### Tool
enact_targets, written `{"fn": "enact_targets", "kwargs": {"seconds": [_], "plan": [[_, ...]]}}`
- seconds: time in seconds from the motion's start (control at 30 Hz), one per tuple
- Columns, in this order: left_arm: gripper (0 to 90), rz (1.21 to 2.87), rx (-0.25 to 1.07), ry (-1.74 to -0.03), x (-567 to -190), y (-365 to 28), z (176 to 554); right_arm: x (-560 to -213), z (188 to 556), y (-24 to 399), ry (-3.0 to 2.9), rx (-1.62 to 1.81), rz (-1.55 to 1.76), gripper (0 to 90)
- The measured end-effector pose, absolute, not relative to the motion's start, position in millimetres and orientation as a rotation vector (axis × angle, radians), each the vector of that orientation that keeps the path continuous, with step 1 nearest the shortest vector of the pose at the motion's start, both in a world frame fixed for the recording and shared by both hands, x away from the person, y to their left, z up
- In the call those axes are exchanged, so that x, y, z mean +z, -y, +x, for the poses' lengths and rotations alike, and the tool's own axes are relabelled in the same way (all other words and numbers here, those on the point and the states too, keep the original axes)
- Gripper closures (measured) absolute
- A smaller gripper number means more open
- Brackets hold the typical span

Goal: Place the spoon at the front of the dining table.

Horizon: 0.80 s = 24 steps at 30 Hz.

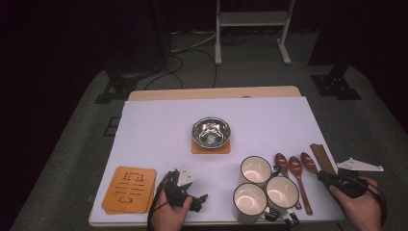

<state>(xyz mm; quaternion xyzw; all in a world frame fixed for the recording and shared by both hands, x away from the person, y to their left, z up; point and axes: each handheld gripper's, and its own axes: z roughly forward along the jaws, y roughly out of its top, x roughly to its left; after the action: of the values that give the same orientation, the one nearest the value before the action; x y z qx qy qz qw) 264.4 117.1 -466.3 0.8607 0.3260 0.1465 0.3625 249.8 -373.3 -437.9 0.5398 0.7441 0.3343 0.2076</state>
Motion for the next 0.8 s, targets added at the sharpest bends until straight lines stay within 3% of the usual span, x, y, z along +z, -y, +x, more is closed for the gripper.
{"fn": "enact_targets", "kwargs": {"seconds": [0.8], "plan": [[0.0, 2.217, 0.376, -0.839, -466, -117, 265, -432, 260, 368, -2.086, 0.937, 1.461, 81.7]]}}
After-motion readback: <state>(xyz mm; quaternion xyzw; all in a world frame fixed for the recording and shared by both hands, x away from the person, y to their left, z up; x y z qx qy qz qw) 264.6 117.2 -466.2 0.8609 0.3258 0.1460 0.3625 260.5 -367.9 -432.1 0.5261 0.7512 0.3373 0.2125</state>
